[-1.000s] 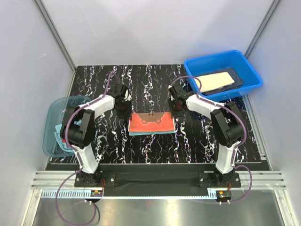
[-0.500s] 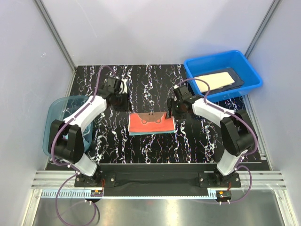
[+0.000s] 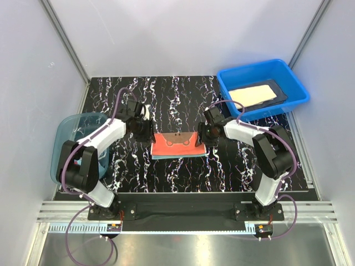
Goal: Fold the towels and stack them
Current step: Neatly place the folded towel into the bin
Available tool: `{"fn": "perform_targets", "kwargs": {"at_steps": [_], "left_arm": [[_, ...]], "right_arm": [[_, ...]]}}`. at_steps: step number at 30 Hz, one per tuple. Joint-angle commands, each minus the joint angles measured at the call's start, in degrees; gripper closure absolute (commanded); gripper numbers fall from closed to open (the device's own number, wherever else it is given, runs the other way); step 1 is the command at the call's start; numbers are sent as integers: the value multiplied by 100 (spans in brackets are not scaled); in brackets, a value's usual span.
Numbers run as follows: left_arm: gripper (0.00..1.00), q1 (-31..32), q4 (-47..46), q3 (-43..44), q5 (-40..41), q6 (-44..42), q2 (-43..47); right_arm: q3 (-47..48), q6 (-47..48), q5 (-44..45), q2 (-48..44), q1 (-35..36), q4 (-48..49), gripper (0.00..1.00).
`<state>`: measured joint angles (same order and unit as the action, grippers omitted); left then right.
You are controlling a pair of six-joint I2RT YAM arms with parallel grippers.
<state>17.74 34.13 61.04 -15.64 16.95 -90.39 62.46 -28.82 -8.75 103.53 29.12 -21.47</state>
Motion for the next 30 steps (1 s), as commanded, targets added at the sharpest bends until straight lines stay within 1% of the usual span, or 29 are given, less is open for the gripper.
{"fn": "perform_targets", "kwargs": {"at_steps": [1,4,7,8,9,11,12,15,16,17,20,22,24,25,29,30], "left_arm": [[61,-77,-143,260,113,-43,469],[60,-121,-293,233,430,-25,917],[59,-139,-197,434,684,-78,1172],[59,-139,-144,496,728,-113,1199],[59,-148,-30,558,772,-183,1234],[59,-165,67,690,825,-253,1260],[59,-174,137,708,895,-315,1287],[59,-200,217,752,1045,-438,1322],[59,-209,234,761,1071,-464,1340],[59,-218,252,743,1072,-499,1348],[59,-236,270,708,1133,-596,1383],[59,-244,270,664,1159,-658,1427],[58,-244,209,568,1125,-675,1480],[58,-244,191,533,1081,-667,1498],[58,-244,85,409,844,-640,1498],[58,-244,76,400,695,-640,1472]], "right_arm": [[-286,-168,-179,106,14,196,47],[-339,-194,-285,150,14,275,51],[-366,-142,-355,150,14,319,66],[-357,-115,-381,142,14,345,75],[-357,-63,-425,72,14,372,79],[-322,-2,-434,-94,14,372,91],[-287,95,-434,-174,14,346,99],[29,358,-277,-482,14,-22,100],[334,446,-215,-535,14,-206,100],[511,639,-84,-570,6,-634,100],[1188,912,101,-614,-82,-1382,100],[1653,1158,137,-614,-170,-1718,100],[1962,1430,216,-579,-354,-2184,100],[2294,1527,242,-553,-442,-2473,100],[3183,2151,338,-211,-986,-3097,100],[3376,2431,331,-132,-1257,-3221,100]]}}
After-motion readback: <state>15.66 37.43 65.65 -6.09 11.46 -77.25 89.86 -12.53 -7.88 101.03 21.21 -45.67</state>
